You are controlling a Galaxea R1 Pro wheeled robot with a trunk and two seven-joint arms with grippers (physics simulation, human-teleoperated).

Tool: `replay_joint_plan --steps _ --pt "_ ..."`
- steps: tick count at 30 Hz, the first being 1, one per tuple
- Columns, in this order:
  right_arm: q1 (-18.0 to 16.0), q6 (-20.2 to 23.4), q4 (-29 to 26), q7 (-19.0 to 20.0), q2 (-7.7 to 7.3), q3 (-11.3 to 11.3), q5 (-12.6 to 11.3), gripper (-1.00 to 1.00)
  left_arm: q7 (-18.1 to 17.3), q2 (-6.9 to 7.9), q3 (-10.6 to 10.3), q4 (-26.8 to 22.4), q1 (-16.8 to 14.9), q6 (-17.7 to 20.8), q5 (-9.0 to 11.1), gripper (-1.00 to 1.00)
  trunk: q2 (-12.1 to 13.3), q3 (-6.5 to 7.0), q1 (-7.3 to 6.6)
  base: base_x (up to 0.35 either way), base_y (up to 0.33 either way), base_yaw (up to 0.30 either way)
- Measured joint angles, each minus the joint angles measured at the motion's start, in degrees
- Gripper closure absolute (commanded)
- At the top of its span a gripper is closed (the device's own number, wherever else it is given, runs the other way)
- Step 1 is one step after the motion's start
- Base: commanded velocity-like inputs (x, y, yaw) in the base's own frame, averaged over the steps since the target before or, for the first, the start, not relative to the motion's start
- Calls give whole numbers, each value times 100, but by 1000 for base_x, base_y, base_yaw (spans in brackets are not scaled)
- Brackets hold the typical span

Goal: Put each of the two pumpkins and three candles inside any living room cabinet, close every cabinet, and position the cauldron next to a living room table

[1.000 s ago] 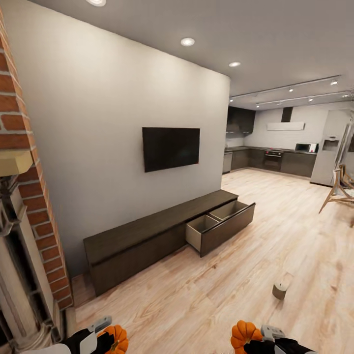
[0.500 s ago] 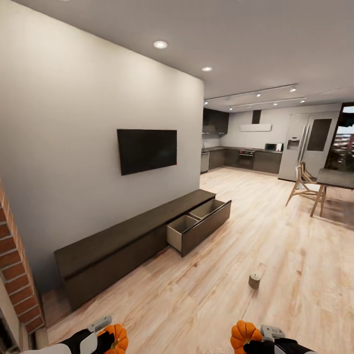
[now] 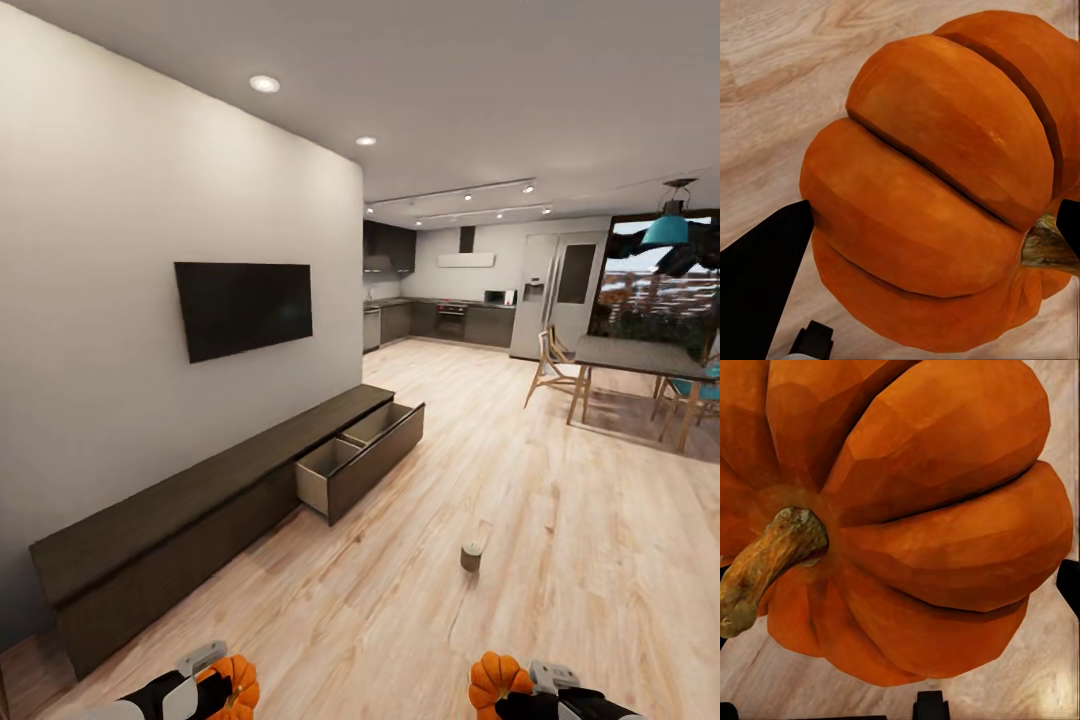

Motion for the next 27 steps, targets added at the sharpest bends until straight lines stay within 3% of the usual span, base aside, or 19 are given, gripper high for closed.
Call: replay_joint_plan --steps 13,27 --pt "0 0 0 0 -4 -5 0 100 0 2 1 -1 1 2 -3 100 -1 22 0 237 -236 -283" --pt "-1 -22 1 -9 -8 -4 -1 100 0 5 2 -1 -1 -6 4 100 1 27 -1 238 -240 -15"
